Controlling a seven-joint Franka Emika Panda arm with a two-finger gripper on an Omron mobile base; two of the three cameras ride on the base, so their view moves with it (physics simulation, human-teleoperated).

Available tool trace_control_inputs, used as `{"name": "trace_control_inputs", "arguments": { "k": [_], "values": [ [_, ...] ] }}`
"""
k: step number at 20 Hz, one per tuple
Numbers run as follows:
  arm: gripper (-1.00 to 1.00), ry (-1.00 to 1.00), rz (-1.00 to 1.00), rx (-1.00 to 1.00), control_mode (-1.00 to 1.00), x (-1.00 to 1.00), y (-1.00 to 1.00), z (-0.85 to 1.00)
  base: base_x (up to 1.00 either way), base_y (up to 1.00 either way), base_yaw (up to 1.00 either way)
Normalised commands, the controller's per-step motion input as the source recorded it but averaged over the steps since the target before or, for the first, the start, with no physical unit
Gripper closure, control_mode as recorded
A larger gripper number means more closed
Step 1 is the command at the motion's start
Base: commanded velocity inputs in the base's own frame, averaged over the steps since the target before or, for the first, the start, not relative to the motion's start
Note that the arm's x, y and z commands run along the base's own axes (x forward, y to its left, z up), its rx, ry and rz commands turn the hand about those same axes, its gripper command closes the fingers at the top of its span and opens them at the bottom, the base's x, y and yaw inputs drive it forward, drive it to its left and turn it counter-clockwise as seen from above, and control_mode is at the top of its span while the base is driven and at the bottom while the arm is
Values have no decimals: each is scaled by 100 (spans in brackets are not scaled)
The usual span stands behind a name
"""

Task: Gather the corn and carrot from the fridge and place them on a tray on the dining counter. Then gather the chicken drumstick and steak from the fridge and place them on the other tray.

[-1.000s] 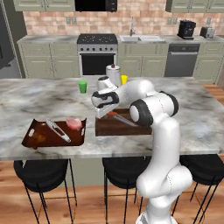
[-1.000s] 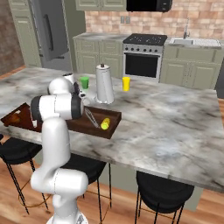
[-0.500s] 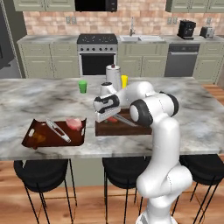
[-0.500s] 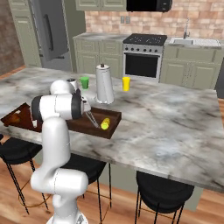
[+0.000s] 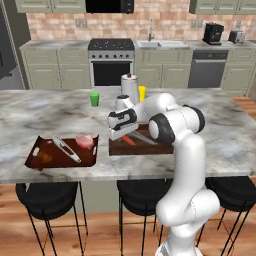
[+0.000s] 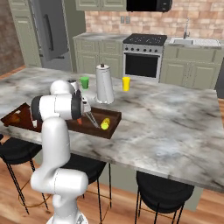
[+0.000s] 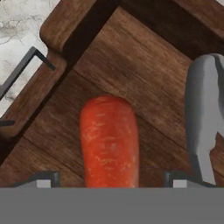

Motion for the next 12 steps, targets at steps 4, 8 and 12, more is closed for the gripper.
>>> {"name": "trace_control_inputs", "arguments": {
  "k": [4, 8, 12],
  "values": [
    [-100, 7, -11, 0, -100, -16, 0, 65, 0, 0, 0],
    [-100, 1, -16, 0, -100, -38, 0, 100, 0, 0, 0],
    [-100, 3, -18, -1, -100, -62, 0, 93, 0, 0, 0]
  ]
}}
